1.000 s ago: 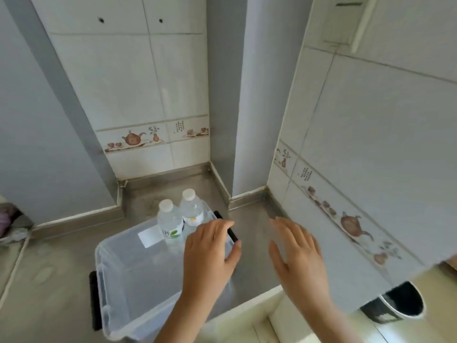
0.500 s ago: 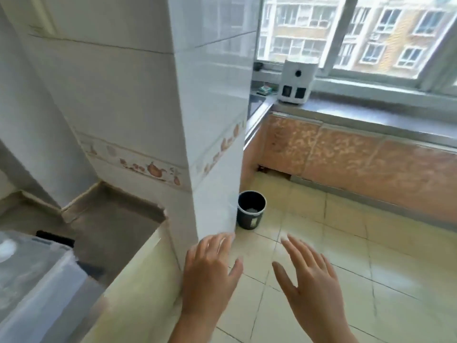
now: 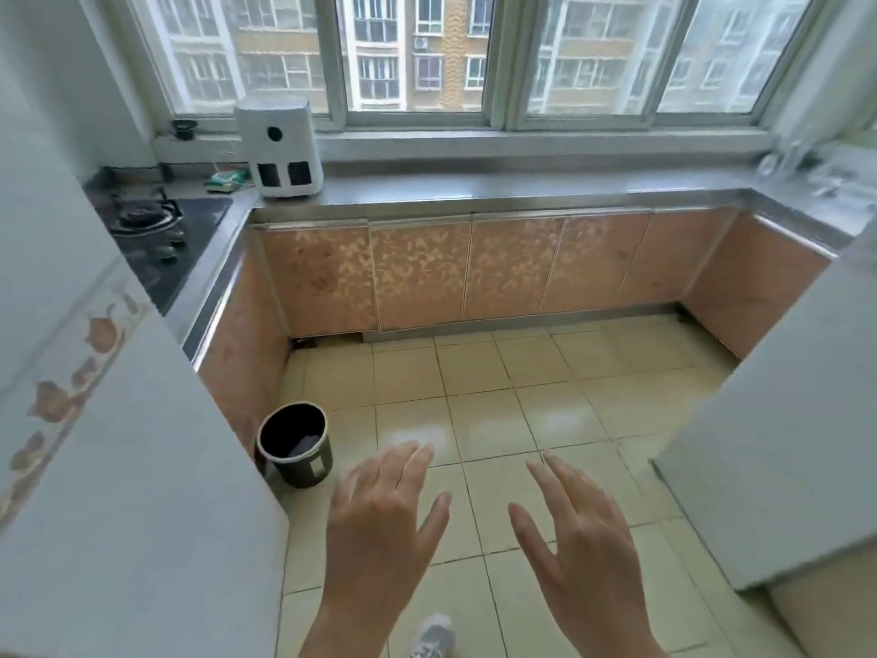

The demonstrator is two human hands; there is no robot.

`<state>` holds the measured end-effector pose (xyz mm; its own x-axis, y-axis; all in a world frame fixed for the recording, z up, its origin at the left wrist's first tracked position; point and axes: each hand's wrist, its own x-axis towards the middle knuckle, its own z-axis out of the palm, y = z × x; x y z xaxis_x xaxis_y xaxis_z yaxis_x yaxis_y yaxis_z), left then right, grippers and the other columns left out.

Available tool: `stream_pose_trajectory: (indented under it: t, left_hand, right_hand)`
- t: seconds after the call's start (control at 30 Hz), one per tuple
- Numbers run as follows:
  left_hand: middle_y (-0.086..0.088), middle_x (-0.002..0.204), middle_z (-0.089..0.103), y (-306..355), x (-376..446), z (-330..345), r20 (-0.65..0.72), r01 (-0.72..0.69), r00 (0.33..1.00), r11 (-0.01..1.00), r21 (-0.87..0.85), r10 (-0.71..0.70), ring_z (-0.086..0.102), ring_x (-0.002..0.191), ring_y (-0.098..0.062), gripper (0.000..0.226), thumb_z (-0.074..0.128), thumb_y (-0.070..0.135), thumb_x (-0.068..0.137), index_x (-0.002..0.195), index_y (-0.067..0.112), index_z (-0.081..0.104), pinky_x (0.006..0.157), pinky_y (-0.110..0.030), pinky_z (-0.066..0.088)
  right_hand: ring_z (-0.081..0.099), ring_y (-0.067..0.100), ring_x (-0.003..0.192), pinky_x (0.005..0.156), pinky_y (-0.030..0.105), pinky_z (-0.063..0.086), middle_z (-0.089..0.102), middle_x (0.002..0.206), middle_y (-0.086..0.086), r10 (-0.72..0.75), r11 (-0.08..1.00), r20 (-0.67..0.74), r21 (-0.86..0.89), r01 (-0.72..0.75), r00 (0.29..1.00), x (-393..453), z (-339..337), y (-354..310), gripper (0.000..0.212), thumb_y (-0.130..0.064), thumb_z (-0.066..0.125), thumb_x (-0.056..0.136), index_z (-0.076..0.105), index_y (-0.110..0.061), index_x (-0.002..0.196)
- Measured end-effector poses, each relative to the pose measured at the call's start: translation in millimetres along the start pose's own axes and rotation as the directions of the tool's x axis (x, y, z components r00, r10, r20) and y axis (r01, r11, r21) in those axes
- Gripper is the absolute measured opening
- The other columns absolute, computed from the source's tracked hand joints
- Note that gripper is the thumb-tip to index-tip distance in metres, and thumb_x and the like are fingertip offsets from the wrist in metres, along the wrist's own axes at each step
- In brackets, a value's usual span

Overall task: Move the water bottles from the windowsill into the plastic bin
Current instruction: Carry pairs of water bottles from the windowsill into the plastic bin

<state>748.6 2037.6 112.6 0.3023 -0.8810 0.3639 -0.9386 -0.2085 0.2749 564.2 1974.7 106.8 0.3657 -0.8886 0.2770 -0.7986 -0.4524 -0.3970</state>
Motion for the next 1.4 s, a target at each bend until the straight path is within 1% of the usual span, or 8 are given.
stream_pose_trajectory:
  t: [0.13,0.23,0.4,0.5,0.7,1.07,1.23,1.4]
  left_hand:
    - [0.005,0.117,0.072,-10,81,33,0.020,-0.089,0.996,0.996,-0.015,0.089,0.068,0.110,-0.018,0.051,0.048,0.049,0.084,0.120,0.021,0.070,0.098,-0.036,0.035]
    - [0.004,0.119,0.072,-12,145,52,0.011,-0.155,0.988,0.988,-0.024,0.155,0.067,0.112,-0.019,0.051,0.048,0.047,0.084,0.121,0.020,0.070,0.101,-0.037,0.034]
    - [0.005,0.122,0.070,-1,238,88,0.051,-0.275,0.960,0.961,-0.044,0.277,0.065,0.116,-0.019,0.050,0.047,0.048,0.085,0.122,0.021,0.069,0.100,-0.044,0.045]
    - [0.005,0.119,0.071,15,285,114,0.039,-0.341,0.938,0.937,-0.075,0.344,0.066,0.113,-0.020,0.049,0.048,0.047,0.085,0.119,0.022,0.071,0.100,-0.040,0.038]
    - [0.004,0.117,0.072,56,387,181,0.048,-0.443,0.892,0.891,-0.100,0.449,0.067,0.111,-0.020,0.049,0.047,0.047,0.083,0.117,0.022,0.072,0.098,-0.040,0.036]
    - [0.005,0.119,0.072,153,614,282,0.047,-0.451,0.888,0.888,-0.093,0.457,0.067,0.111,-0.021,0.051,0.048,0.049,0.082,0.117,0.022,0.073,0.097,-0.038,0.037]
    - [0.005,0.117,0.072,192,698,319,0.018,-0.446,0.893,0.888,-0.115,0.451,0.067,0.110,-0.021,0.051,0.048,0.048,0.081,0.117,0.022,0.073,0.096,-0.038,0.037]
    - [0.003,0.116,0.073,229,779,371,0.036,-0.470,0.877,0.872,-0.141,0.479,0.069,0.109,-0.022,0.051,0.048,0.048,0.080,0.115,0.021,0.074,0.095,-0.038,0.036]
  right_hand:
    - [0.041,0.013,0.122,0.103,0.037,0.033,0.059,0.130,-0.002,0.063,0.998,-0.053,-0.028,-0.064,0.997,68,10,20,0.063,-0.061,0.020,0.092,0.058,-0.023,0.125]
    - [0.042,0.014,0.121,0.103,0.042,0.038,0.058,0.131,-0.001,0.121,0.990,-0.080,-0.059,-0.126,0.989,121,13,31,0.054,-0.055,0.034,0.089,0.056,-0.024,0.128]
    - [0.041,0.013,0.123,0.104,0.039,0.035,0.054,0.136,-0.003,0.231,0.967,-0.145,-0.072,-0.243,0.962,191,18,54,0.054,-0.053,0.038,0.087,0.053,-0.026,0.131]
    - [0.047,0.016,0.123,0.102,0.040,0.038,0.054,0.135,-0.003,0.289,0.950,-0.179,-0.068,-0.305,0.941,222,20,75,0.055,-0.053,0.039,0.086,0.053,-0.025,0.131]
    - [0.052,0.020,0.121,0.098,0.043,0.044,0.055,0.136,-0.001,0.363,0.921,-0.227,-0.063,-0.385,0.904,310,29,140,0.057,-0.054,0.039,0.085,0.052,-0.024,0.132]
    - [0.044,0.019,0.129,0.103,0.040,0.038,0.048,0.142,-0.002,0.350,0.926,-0.244,-0.056,-0.373,0.904,538,15,284,0.060,-0.058,0.033,0.086,0.048,-0.026,0.135]
    - [0.048,0.021,0.126,0.100,0.046,0.043,0.050,0.141,-0.001,0.375,0.915,-0.267,-0.047,-0.401,0.888,614,8,338,0.059,-0.057,0.035,0.087,0.050,-0.025,0.134]
    - [0.049,0.020,0.125,0.098,0.045,0.045,0.051,0.140,-0.003,0.414,0.895,-0.285,-0.049,-0.444,0.865,687,14,399,0.059,-0.058,0.035,0.086,0.052,-0.026,0.133]
